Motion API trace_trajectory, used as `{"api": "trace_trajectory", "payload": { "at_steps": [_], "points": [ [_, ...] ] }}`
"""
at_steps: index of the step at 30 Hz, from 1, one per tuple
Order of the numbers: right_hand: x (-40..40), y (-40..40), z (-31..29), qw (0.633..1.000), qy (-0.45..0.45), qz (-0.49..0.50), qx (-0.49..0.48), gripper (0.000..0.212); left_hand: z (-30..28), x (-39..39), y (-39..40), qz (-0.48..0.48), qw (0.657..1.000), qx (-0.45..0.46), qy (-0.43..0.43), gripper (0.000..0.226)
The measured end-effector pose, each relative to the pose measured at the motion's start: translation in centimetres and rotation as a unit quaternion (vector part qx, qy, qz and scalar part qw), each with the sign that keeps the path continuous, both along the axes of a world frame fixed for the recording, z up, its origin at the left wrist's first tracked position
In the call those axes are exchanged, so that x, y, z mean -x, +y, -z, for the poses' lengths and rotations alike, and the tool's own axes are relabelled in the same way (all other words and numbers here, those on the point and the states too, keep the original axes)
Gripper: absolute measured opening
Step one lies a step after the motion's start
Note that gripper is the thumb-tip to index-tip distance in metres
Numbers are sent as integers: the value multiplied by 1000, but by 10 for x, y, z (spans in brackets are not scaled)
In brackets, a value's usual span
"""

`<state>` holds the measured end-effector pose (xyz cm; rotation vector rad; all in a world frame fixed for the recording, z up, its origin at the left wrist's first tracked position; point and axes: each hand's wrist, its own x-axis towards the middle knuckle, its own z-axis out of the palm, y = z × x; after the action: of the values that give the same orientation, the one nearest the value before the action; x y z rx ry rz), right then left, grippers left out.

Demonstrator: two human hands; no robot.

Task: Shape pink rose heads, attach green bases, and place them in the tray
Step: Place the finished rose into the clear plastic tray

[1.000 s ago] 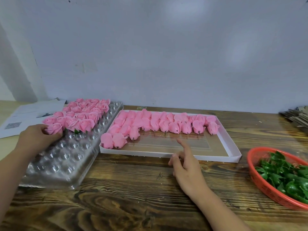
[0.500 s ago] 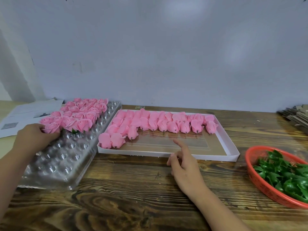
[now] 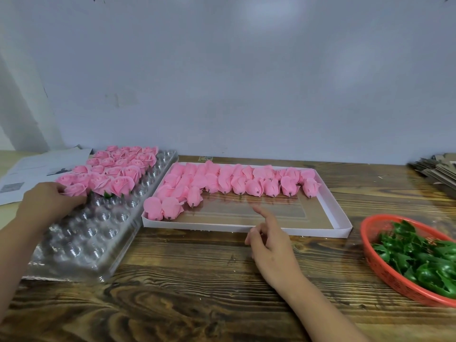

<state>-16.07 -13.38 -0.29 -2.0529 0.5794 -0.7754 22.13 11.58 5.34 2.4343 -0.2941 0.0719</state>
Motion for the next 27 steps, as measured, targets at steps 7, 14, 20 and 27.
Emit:
{"api": "trace_trajectory", "payload": {
  "at_steps": [7,14,20,27],
  "points": [
    [1,1,-3,1000,1,-4,0,46,6,-8,1,-1,1000,-6,-14,37],
    [1,1,-3,1000,-4,-4,2,46,7,-10,4,9,1000,-12,-18,32],
    [1,1,-2,1000,-7,-1,5,45,6,-12,5,10,1000,-16,-9,29],
    [0,1,-2,1000,-6,-1,6,46,7,-14,4,8,1000,-23,-12,34]
  ]
}}
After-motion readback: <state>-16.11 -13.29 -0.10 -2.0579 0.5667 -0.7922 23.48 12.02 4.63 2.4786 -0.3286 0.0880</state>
